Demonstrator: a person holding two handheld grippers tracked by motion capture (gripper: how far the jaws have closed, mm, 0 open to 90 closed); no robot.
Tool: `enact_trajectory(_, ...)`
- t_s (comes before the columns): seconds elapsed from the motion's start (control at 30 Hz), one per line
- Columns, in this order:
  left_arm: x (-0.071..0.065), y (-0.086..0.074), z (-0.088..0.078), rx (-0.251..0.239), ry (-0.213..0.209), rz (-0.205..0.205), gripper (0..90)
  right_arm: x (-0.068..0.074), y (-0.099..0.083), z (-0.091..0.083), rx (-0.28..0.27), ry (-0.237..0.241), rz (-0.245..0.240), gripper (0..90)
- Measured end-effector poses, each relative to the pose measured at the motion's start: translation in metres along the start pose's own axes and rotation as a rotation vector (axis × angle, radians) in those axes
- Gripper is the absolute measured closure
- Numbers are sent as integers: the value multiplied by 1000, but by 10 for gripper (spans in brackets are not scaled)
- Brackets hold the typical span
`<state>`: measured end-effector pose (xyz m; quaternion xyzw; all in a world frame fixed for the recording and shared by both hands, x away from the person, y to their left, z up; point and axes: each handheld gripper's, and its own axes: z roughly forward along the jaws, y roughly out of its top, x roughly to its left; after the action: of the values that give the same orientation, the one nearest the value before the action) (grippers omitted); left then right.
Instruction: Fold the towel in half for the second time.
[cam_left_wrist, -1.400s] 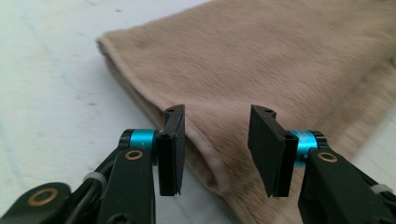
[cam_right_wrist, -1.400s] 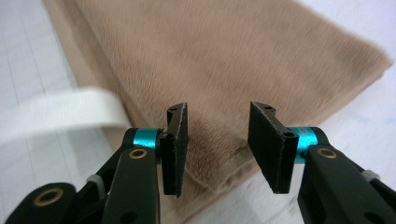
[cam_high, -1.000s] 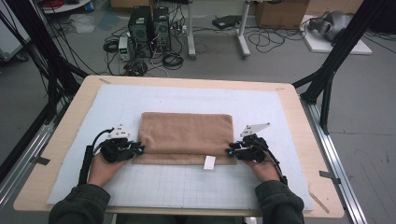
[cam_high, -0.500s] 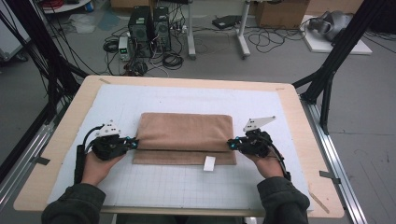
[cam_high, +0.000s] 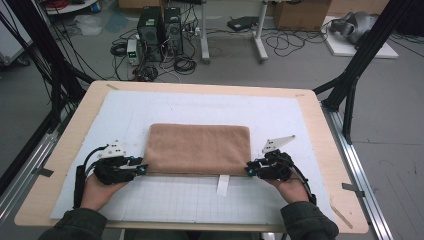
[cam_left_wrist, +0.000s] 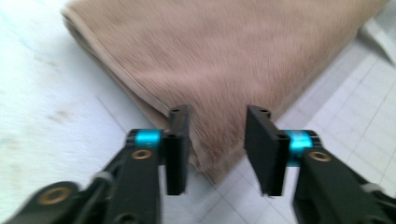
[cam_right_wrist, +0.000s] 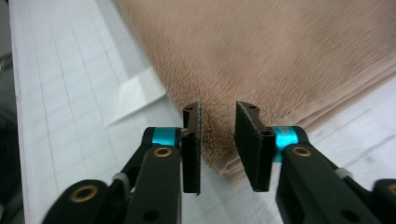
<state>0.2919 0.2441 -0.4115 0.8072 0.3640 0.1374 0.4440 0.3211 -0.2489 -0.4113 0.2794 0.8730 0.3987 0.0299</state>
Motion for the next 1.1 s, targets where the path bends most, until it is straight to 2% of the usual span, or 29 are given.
enact_trajectory(0.03, 0, 3, -2, -16, 5, -2, 581, -1, 2, -3, -31, -4, 11, 699)
enact_trajectory(0.1, 0, 11, -2, -26, 10, 11, 625, -2, 8, -5, -54, -17, 13, 706)
enact_trajectory(0.13, -1, 12, 2, -21, 13, 18, 668, -2, 11, -3, -61, -18, 8, 710)
enact_trajectory(0.2, -3, 11, 12, 21, 16, 35, 740, -1, 15, 4, -53, -9, -3, 715)
enact_trajectory(0.27, -3, 6, 22, 58, 14, 27, 747, 2, 15, 14, -19, -15, -10, 710)
enact_trajectory(0.3, -4, 2, 25, 67, 20, 33, 746, 2, 14, 18, -4, -17, -16, 707)
enact_trajectory(0.4, -2, -9, 30, 89, 17, 17, 747, 2, 5, 27, 24, -19, -11, 701)
enact_trajectory(0.47, -2, -14, 29, 64, 20, 9, 748, 2, -1, 30, 19, -14, 0, 702)
enact_trajectory(0.5, -2, -14, 29, 63, 25, 13, 748, 1, -4, 30, 0, -13, 1, 702)
enact_trajectory(0.6, -5, -14, 29, 63, 39, 35, 742, 1, -6, 29, -12, -13, 4, 697)
enact_trajectory(0.73, -4, -10, 27, 36, 39, 17, 663, 1, 1, 26, -27, -36, 7, 620)
enact_trajectory(0.8, -3, -8, 26, 15, 40, -8, 606, -2, 6, 24, -45, -51, 13, 566)
enact_trajectory(0.87, -1, -6, 25, -2, 42, -16, 560, -3, 12, 22, -63, -65, 31, 529)
enact_trajectory(0.9, 0, -4, 25, -8, 42, -25, 528, -4, 14, 21, -72, -72, 21, 509)
enact_trajectory(0.97, 0, -1, 23, -11, 42, -27, 450, -4, 18, 20, -87, -87, 22, 455)
enact_trajectory(1.0, 0, 0, 22, -19, 40, -24, 435, -4, 19, 19, -91, -82, 29, 440)
enact_trajectory(1.1, 0, 3, 18, -33, 30, -40, 358, -2, 22, 17, -104, -104, 21, 341)
